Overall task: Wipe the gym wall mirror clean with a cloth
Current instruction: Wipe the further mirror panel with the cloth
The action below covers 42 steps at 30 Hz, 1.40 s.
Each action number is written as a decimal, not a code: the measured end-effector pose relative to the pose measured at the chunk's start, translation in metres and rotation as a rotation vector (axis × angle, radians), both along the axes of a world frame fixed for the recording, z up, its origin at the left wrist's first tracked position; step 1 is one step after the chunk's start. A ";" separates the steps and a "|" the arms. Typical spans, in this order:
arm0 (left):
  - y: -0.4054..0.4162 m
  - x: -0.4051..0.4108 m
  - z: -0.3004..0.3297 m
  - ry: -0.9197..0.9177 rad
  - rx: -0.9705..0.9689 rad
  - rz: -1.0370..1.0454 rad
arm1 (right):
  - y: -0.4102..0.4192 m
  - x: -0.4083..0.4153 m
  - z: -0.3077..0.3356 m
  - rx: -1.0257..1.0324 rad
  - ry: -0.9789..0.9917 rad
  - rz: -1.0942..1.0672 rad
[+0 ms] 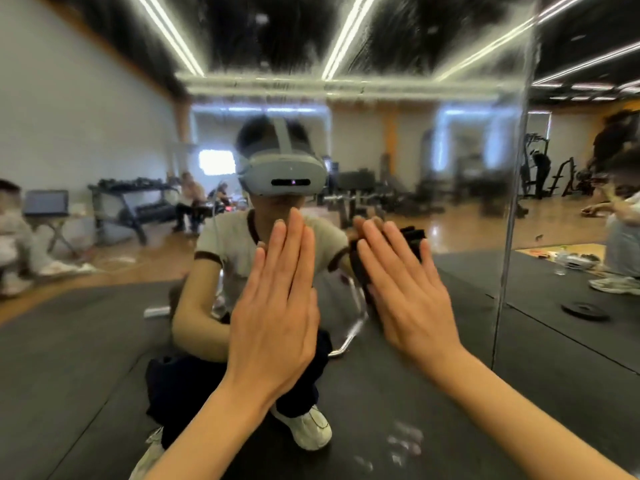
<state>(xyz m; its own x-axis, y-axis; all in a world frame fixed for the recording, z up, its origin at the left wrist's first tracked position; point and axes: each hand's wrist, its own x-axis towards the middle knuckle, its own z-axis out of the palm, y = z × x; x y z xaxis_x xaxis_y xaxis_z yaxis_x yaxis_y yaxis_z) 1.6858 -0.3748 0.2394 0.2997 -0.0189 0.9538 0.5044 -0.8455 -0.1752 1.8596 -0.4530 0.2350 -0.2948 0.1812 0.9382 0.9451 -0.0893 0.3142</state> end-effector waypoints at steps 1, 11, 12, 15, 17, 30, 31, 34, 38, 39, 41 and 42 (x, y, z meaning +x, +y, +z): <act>0.001 0.001 -0.003 0.008 0.001 0.026 | -0.016 0.023 0.002 0.024 0.099 -0.013; 0.001 0.003 0.000 0.013 -0.024 0.050 | 0.025 -0.047 0.030 0.067 0.117 0.077; 0.001 0.003 0.000 0.015 -0.030 0.049 | 0.023 -0.043 0.036 0.025 0.030 0.061; 0.001 0.002 0.000 0.029 -0.016 0.081 | -0.002 0.010 0.044 0.016 0.053 0.012; 0.000 0.002 0.001 0.036 -0.014 0.087 | -0.025 0.048 0.042 0.085 0.280 0.014; -0.005 0.005 0.001 0.010 -0.076 0.080 | 0.007 -0.005 0.081 0.087 0.070 0.079; -0.008 0.009 0.001 0.016 -0.070 0.079 | -0.005 0.019 0.082 0.113 0.143 0.060; -0.024 0.031 -0.002 0.090 -0.025 0.044 | -0.036 0.075 0.080 0.181 0.323 0.002; -0.036 0.054 -0.009 0.156 0.007 0.036 | -0.033 0.080 0.072 0.217 0.375 0.044; -0.036 0.055 -0.012 0.165 0.004 0.045 | -0.032 0.078 0.064 0.210 0.364 0.053; -0.034 0.053 -0.021 0.184 0.004 0.066 | -0.034 0.081 0.028 0.174 0.326 0.041; -0.032 0.051 -0.026 0.196 0.004 0.078 | -0.037 0.084 0.001 0.144 0.300 0.015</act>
<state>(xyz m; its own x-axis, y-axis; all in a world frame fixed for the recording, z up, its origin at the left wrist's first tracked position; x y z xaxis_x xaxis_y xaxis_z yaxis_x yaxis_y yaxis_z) 1.7366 -0.4071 0.2131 0.4800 0.0083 0.8772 0.5247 -0.8041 -0.2795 1.9437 -0.4900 0.2362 -0.0033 0.0383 0.9993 0.9952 -0.0978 0.0070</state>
